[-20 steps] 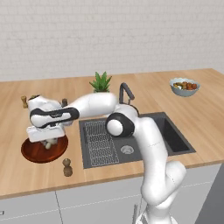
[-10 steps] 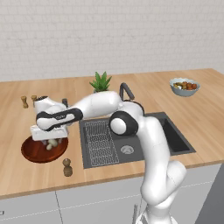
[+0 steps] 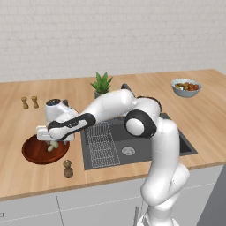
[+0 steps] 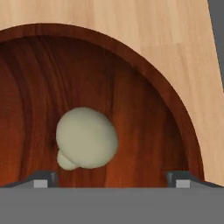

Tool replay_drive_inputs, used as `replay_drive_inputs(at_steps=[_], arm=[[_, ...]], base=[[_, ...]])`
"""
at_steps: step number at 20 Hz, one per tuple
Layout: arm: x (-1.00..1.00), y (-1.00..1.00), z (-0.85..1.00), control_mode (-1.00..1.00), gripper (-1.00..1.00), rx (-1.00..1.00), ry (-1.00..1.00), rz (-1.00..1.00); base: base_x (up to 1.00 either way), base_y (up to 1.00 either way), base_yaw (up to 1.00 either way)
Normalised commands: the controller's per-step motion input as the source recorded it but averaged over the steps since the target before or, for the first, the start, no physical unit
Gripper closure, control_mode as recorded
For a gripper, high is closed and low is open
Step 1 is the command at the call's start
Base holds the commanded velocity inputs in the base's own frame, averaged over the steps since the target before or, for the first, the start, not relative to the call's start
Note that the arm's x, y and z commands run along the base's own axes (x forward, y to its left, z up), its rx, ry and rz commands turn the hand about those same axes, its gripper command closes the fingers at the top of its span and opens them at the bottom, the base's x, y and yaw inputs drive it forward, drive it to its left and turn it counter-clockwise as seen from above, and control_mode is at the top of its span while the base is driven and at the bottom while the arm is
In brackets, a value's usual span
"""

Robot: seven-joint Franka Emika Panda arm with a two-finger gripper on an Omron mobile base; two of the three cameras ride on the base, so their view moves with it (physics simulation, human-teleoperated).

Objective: Pick the mushroom from the sink and place it in the bowl. Then pick the bowl and place it in the microwave. Then close the microwave door and press the start button.

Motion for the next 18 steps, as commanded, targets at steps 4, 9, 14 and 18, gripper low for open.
replay_drive_inputs(at_steps=[4, 9, 14, 18], arm=[[-0.10, -0.28, 0.33, -1.00, -1.00, 0.13, -0.12, 0.00], [0.00, -0.08, 0.35, -1.00, -1.00, 0.05, 0.00, 0.01], [0.00, -0.06, 0.02, -1.00, -1.00, 0.05, 0.00, 0.00], [0.01, -0.06, -0.02, -1.00, -1.00, 0.07, 0.00, 0.00]], base=[[0.00, 0.00, 0.00], [0.00, 0.00, 0.00], [0.00, 0.00, 0.00], [0.00, 0.00, 0.00]])
